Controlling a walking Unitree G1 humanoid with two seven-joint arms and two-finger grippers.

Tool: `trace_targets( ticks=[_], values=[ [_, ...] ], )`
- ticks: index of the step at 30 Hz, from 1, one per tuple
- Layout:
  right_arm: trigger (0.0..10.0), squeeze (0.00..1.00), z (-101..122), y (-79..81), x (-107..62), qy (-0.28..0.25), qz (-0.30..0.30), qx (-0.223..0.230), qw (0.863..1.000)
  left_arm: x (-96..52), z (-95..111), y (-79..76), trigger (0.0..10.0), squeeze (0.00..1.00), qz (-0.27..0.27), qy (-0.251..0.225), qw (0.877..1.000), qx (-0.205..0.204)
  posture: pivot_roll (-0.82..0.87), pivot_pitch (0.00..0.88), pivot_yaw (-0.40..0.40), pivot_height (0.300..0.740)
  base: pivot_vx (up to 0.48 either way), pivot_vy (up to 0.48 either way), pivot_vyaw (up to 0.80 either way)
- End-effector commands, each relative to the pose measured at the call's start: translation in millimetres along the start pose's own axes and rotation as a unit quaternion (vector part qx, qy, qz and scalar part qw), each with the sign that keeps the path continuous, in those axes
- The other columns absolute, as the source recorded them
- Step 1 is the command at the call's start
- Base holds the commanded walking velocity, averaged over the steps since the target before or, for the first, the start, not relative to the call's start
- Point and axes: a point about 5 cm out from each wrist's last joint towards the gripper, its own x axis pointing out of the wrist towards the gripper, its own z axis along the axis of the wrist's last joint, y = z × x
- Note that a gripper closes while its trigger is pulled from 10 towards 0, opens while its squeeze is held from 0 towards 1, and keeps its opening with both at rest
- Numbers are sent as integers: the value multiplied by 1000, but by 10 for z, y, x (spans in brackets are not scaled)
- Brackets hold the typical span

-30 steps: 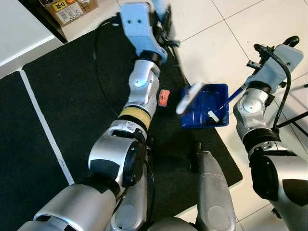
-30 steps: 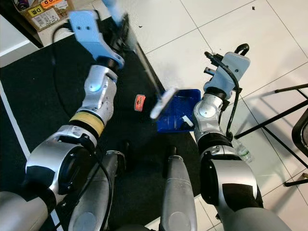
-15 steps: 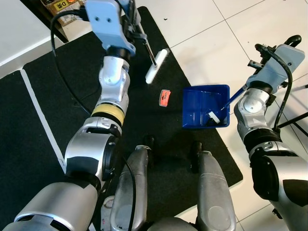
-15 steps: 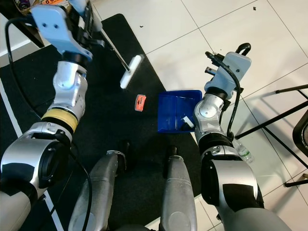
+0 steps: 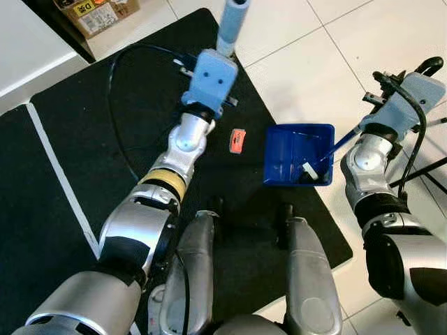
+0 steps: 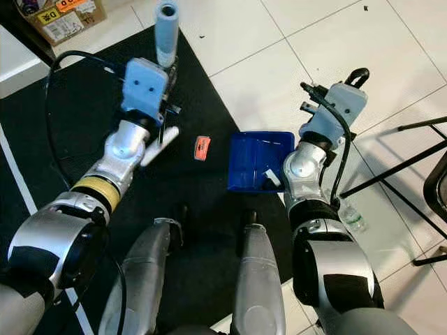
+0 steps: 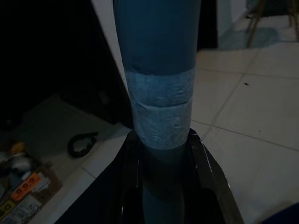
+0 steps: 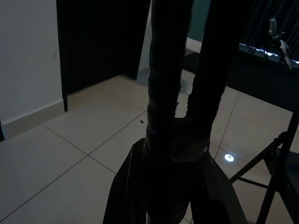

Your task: Sweep floor

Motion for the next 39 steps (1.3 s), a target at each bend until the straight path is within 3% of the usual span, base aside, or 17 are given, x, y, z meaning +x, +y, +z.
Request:
trace_targets(
  ticks=[1,3,5,8,13,20,21,22,23,26,28,31,32,35,39],
  values=[
    [10000,0,-204,-149,-127,29,1,-53,998,-64,-24,-144,10000,0,-16,-5,1000,9,-98,572,31,740,0,0,0],
    [10000,0,-204,-159,-127,27,1,-54,998,-68,-30,-172,10000,0,-15,-2,1000,11,-97,572,32,740,0,0,0],
    [10000,0,-203,-175,-125,25,-2,-56,998,-67,-55,-212,10000,0,13,17,1000,-19,-99,572,34,740,0,0,0],
    [10000,0,-202,-175,-125,25,-3,-56,998,-66,-60,-216,10000,0,21,22,999,-26,-99,572,34,740,0,0,0],
    [10000,0,-190,-173,-115,23,-5,-56,998,-48,-94,-275,10000,0,61,59,994,-72,-100,568,33,740,0,0,0],
    [10000,0,-192,-172,-111,25,-5,-58,998,-93,-119,-677,10000,0,43,121,976,-176,-85,561,36,740,0,0,0],
    [10000,0,-192,-172,-111,25,-5,-58,998,-93,-119,-677,10000,0,43,121,976,-176,-85,561,36,740,0,0,0],
    [10000,0,-188,-173,-105,25,-7,-57,998,-128,-135,-783,10000,0,54,143,966,-209,-83,560,37,740,0,0,0],
    [10000,0,-188,-173,-105,25,-7,-57,998,-128,-135,-783,10000,0,54,143,966,-209,-83,560,37,740,0,0,0],
    [10000,0,-183,-174,-95,26,-8,-56,998,-114,-103,-871,10000,0,95,164,944,-271,-77,558,36,740,0,0,0],
    [10000,0,-183,-174,-94,26,-9,-56,998,-106,-94,-882,10000,0,100,167,940,-280,-77,558,36,740,0,0,0],
    [10000,0,-186,-202,-75,28,-13,-58,998,59,116,-970,10000,0,132,157,910,-361,-70,558,36,740,0,0,0],
    [10000,0,-186,-202,-75,28,-13,-58,998,59,116,-970,10000,0,132,157,910,-361,-70,558,36,740,0,0,0],
    [10000,0,-194,-234,-60,31,-20,-61,997,250,377,-987,10000,0,159,129,879,-430,-64,553,33,740,0,0,0],
    [10000,0,-202,-250,-56,34,-22,-62,997,390,584,-975,10000,0,158,99,863,-470,-59,550,33,740,0,0,0]
  ],
)
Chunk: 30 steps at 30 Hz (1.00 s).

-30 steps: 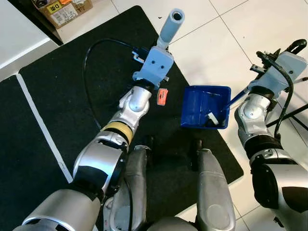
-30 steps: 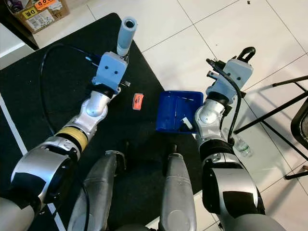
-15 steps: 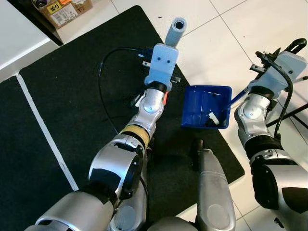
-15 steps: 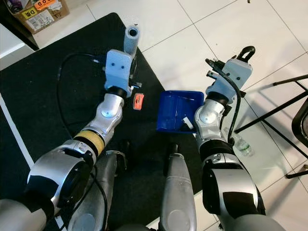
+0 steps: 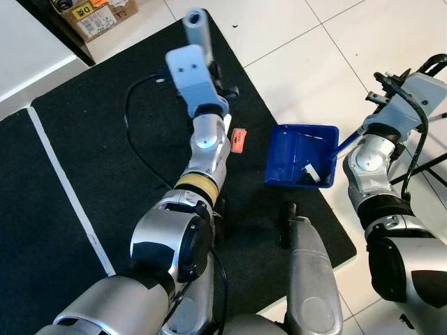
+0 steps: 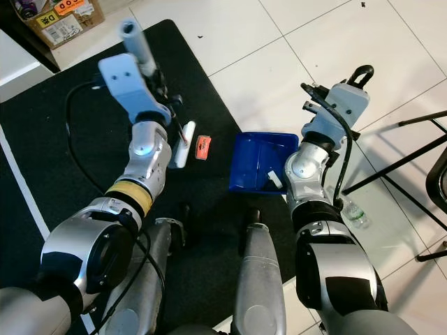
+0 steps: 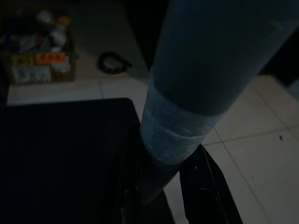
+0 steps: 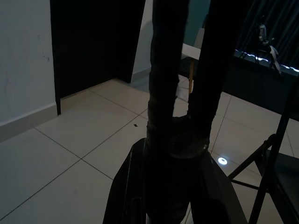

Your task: Sweep floor

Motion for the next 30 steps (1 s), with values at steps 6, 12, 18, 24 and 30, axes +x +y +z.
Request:
trace_targets(
  ticks=[6,12,18,24,30],
  values=[
    [10000,0,-238,-186,-103,47,-8,-53,997,-382,-92,-1212,10000,0,-106,75,978,-161,-51,544,33,740,0,0,0],
    [10000,0,-250,-179,-111,51,-7,-53,997,-443,-82,-1324,10000,0,-139,79,972,-173,-41,541,36,740,0,0,0],
    [10000,0,-255,-172,-112,54,-6,-55,997,-388,-136,-1093,10000,0,-194,44,977,-74,-28,535,41,740,0,0,0],
    [10000,0,-251,-159,-113,53,-6,-56,997,-159,-109,-428,10000,0,-173,-7,980,94,-36,536,47,740,0,0,0],
    [10000,0,-251,-177,-107,51,-7,-57,997,97,115,85,10000,0,-95,-21,986,137,-31,538,47,740,0,0,0]
  ],
)
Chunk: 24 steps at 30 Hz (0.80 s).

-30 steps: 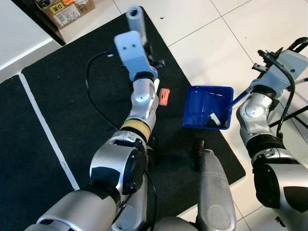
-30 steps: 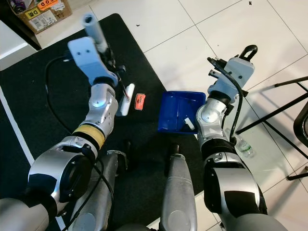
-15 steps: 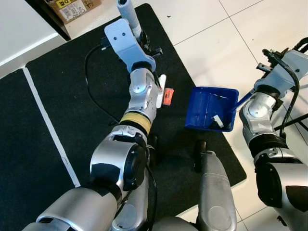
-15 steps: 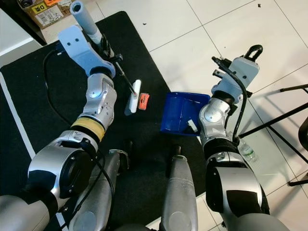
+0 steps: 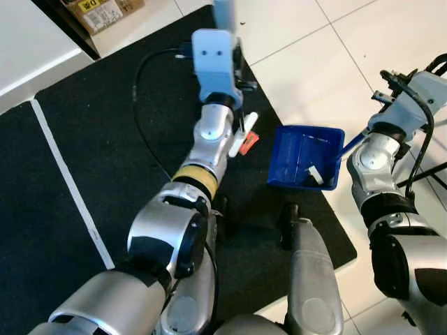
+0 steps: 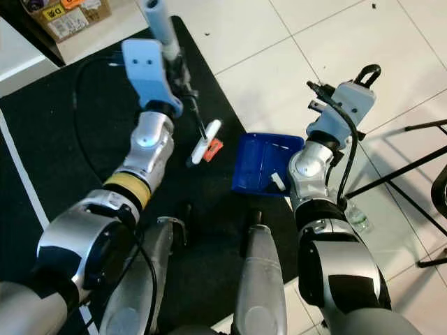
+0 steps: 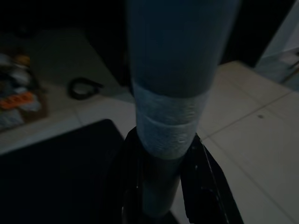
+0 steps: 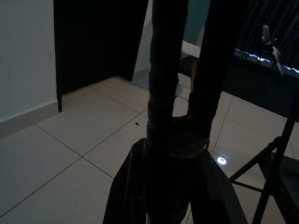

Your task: Sweep floor

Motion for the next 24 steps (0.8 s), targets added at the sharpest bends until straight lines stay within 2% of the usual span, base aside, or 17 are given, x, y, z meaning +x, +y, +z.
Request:
trace_targets(
  ticks=[1,2,3,4,5,7,8,9,15,20,21,23,24],
  values=[
    [10000,0,-250,-170,-125,48,-2,-54,997,-30,-76,197,10000,0,34,21,999,17,-31,537,47,740,0,0,0],
    [10000,0,-250,-170,-125,48,-2,-54,997,-30,-76,197,10000,0,34,21,999,17,-31,537,47,740,0,0,0],
    [10000,0,-253,-179,-124,48,-3,-55,997,-25,-57,365,10000,0,62,18,997,52,-32,537,47,740,0,0,0],
    [10000,0,-253,-179,-124,48,-3,-55,997,-25,-57,365,10000,0,62,18,997,52,-32,537,47,740,0,0,0],
    [10000,0,-253,-179,-124,47,-3,-55,997,-37,-63,420,10000,0,67,17,995,72,-33,538,48,740,0,0,0],
    [10000,0,-253,-179,-124,47,-3,-55,997,-37,-63,420,10000,0,67,17,995,72,-33,538,48,740,0,0,0],
    [10000,0,-247,-167,-124,46,-2,-54,997,-112,-161,433,10000,0,44,28,993,110,-36,541,46,740,0,0,0],
    [10000,0,-246,-162,-125,46,-1,-54,998,-147,-209,417,10000,0,32,35,992,119,-36,541,46,740,0,0,0],
    [10000,0,-247,-166,-128,45,1,-54,998,-233,-325,236,10000,0,-6,47,991,125,-38,546,43,740,0,0,0],
    [10000,0,-279,-208,-146,46,3,-64,997,-341,-461,-205,10000,0,-35,77,994,72,-31,553,49,740,0,0,0],
    [10000,0,-279,-208,-146,46,3,-64,997,-341,-461,-205,10000,0,-35,77,994,72,-31,553,49,740,0,0,0],
    [10000,0,-298,-237,-154,48,2,-69,996,-362,-455,-414,10000,0,-41,82,995,41,-28,552,54,740,0,0,0],
    [10000,0,-298,-237,-154,48,2,-69,996,-362,-455,-414,10000,0,-41,82,995,41,-28,552,54,740,0,0,0]
  ],
)
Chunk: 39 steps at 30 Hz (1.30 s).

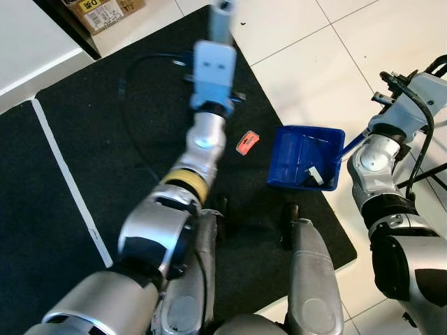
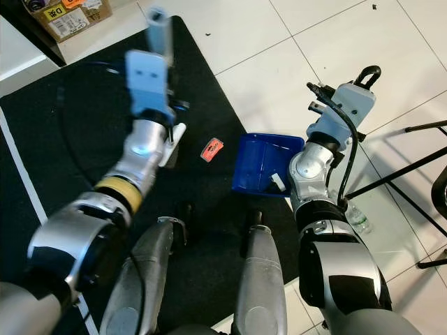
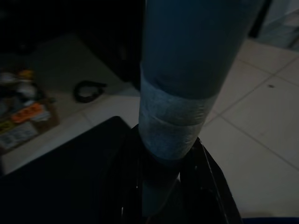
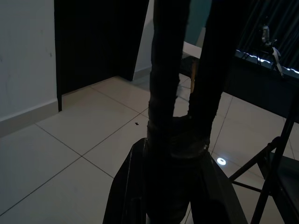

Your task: Sweep floor

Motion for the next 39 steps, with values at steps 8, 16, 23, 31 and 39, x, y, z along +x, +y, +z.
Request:
trace_targets(
  ticks=[8,16,23,31,39],
  values=[
    [10000,0,-318,-351,-90,59,-13,-77,995,-137,200,-975,10000,0,-30,35,981,-187,-24,554,62,740,0,0,0],
    [10000,0,-356,-381,-118,67,-15,-81,994,-23,983,-1472,10000,0,-24,13,922,-387,-13,549,53,740,0,0,0],
    [10000,0,-368,-329,-146,74,-9,-78,994,-56,1185,-1608,10000,0,-43,17,894,-445,-5,545,48,740,0,0,0],
    [10000,0,-332,-288,-101,72,-4,-74,995,129,771,-925,10000,0,-84,-60,963,-251,5,524,51,740,0,0,0],
    [10000,0,-329,-276,-103,72,-3,-70,995,250,514,53,10000,0,-56,-72,984,-154,17,496,51,740,0,0,0]
  ],
)
